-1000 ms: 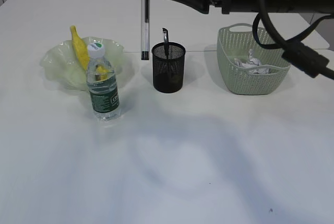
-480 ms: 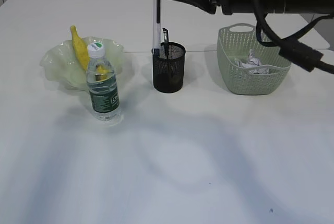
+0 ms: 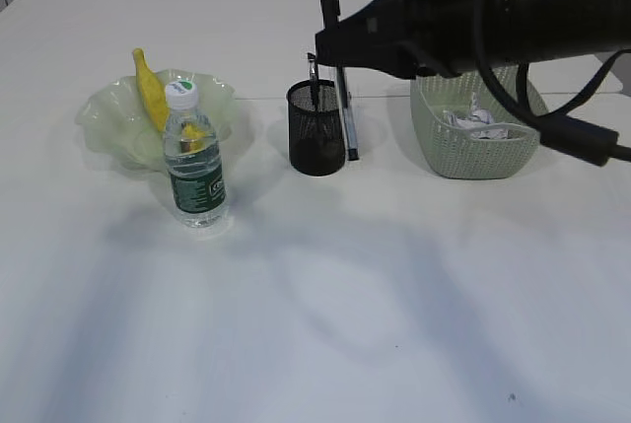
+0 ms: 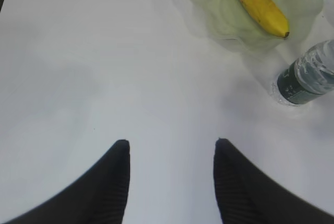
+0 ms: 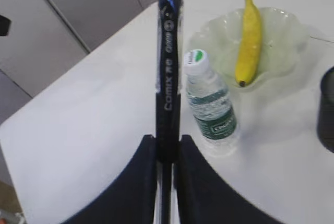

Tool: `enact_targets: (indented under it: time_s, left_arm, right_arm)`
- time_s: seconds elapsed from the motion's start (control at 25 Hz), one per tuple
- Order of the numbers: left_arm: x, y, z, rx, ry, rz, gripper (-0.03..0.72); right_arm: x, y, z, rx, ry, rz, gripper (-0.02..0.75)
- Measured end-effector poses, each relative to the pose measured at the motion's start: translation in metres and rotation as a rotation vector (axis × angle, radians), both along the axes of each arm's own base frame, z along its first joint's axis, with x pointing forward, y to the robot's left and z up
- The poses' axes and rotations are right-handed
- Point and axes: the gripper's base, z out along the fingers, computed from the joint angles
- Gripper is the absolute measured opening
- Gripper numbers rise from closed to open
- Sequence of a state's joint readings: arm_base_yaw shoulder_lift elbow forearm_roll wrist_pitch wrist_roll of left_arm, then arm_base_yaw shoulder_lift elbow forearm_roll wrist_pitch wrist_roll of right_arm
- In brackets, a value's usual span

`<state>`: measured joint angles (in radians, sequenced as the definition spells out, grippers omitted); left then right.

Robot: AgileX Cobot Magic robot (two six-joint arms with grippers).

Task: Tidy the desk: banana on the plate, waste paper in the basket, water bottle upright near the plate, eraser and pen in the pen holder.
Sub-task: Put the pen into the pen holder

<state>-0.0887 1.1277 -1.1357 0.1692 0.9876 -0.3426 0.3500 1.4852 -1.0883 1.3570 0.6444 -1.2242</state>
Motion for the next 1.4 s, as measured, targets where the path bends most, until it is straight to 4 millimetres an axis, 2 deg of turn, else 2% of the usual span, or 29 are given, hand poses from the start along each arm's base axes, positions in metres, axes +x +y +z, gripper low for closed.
enact_targets:
  time_s: [0.32,0.68,0.92,1.16,1.4]
  left_arm:
    - [0.0,-0.002,0.0,-0.023,0.004,-0.002,0.356]
    - [-0.002,-0.002,-0.001,-0.027,0.023,0.0,0.353]
    - [-0.002,-0.002,-0.002,-0.029,0.031,0.001,0.343]
    - [-0.003,-0.002,-0.002,-0.028,0.038,0.002,0.34]
    - [-0.003,-0.002,-0.002,-0.033,0.04,0.002,0.339]
  right_arm:
    - [0.015,-0.013,-0.003,-0.079,-0.04,-0.209,0.057]
    - [0.024,-0.016,-0.03,-0.199,0.051,-0.236,0.057]
    - [0.028,-0.017,-0.039,-0.236,0.086,-0.257,0.057]
    - [0.033,-0.019,-0.03,-0.267,0.084,-0.289,0.057]
    - [0.033,-0.025,-0.029,-0.386,0.099,-0.284,0.057]
